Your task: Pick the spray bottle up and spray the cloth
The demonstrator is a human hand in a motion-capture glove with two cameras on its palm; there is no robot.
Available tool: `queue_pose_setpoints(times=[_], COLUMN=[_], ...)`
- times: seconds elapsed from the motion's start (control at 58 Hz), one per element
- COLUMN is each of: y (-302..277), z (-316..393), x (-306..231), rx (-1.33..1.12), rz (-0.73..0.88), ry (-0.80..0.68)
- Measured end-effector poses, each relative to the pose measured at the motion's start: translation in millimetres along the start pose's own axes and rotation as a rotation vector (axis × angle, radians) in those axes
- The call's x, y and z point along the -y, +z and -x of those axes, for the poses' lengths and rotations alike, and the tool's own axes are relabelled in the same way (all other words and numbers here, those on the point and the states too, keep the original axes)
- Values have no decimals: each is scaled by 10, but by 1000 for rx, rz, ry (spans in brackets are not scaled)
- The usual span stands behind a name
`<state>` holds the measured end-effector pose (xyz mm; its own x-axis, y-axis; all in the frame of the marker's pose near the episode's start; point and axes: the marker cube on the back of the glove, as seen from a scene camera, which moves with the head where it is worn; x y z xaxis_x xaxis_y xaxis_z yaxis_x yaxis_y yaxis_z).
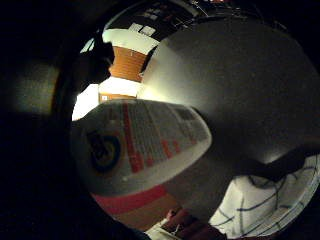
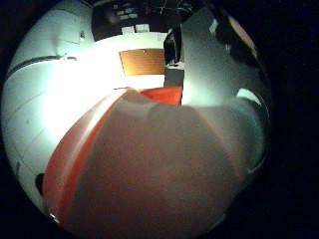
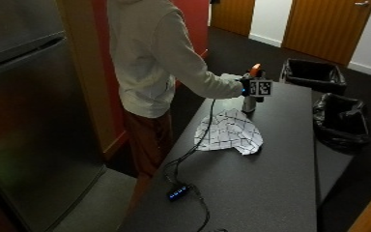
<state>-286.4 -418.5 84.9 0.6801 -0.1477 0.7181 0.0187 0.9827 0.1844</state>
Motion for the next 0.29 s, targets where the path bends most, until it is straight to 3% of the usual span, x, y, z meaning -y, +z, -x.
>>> queue_pose_setpoints(times=[0.052, 0.19, 0.259, 0.293], y=[-13, -376, -554, -664], z=[-1, 69, 98, 100], x=[-250, -432, -466, -320], rx=[0, 22, 15, -1], rz=[159, 159, 125, -12], ry=[-12, -60, -77, -82])
